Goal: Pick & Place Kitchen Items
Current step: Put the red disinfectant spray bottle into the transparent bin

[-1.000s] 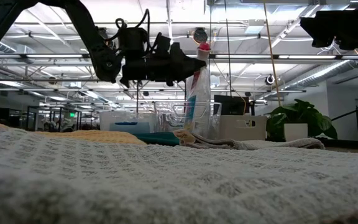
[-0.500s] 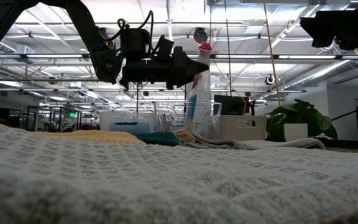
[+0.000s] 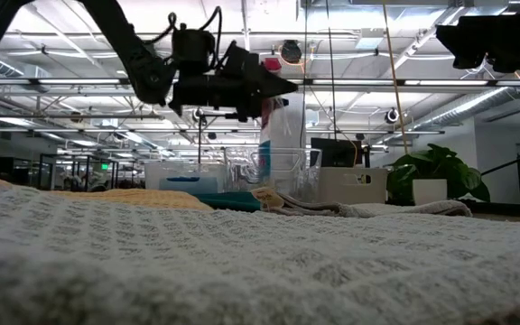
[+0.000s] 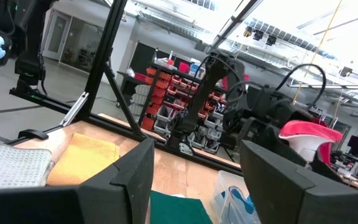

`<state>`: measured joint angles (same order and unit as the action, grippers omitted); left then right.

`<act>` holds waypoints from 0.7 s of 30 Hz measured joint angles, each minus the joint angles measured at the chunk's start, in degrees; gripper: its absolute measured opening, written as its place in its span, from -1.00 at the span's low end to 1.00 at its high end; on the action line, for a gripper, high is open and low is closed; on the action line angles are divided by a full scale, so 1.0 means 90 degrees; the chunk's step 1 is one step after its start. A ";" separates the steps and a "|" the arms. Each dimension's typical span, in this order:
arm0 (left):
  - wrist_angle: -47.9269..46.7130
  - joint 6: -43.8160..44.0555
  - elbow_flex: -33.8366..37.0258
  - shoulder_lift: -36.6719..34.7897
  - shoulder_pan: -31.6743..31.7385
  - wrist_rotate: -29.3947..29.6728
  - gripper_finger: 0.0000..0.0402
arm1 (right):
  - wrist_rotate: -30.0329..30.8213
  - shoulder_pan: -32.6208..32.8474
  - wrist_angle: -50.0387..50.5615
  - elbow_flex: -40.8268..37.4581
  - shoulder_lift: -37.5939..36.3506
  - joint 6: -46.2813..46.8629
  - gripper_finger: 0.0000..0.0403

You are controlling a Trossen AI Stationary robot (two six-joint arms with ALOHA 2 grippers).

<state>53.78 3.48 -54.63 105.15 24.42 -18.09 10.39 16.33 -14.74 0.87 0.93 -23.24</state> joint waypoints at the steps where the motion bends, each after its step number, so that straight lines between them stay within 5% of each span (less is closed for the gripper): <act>1: -0.0300 -0.0077 0.0000 -0.0169 -0.0002 0.0002 0.63 | 0.0000 0.0001 -0.0002 0.0000 0.0000 0.0000 0.03; 11: -0.2845 -0.0931 -0.0002 -0.1595 -0.0002 0.0279 0.62 | 0.0000 0.0001 -0.0002 0.0001 0.0000 0.0002 0.03; 21: -0.3747 -0.1035 -0.0002 -0.1664 0.0040 0.1406 0.61 | -0.0001 0.0001 -0.0002 -0.0001 0.0000 0.0001 0.03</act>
<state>20.06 -5.84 -54.65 90.17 24.77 -5.44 10.38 16.34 -14.76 0.86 0.93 -23.24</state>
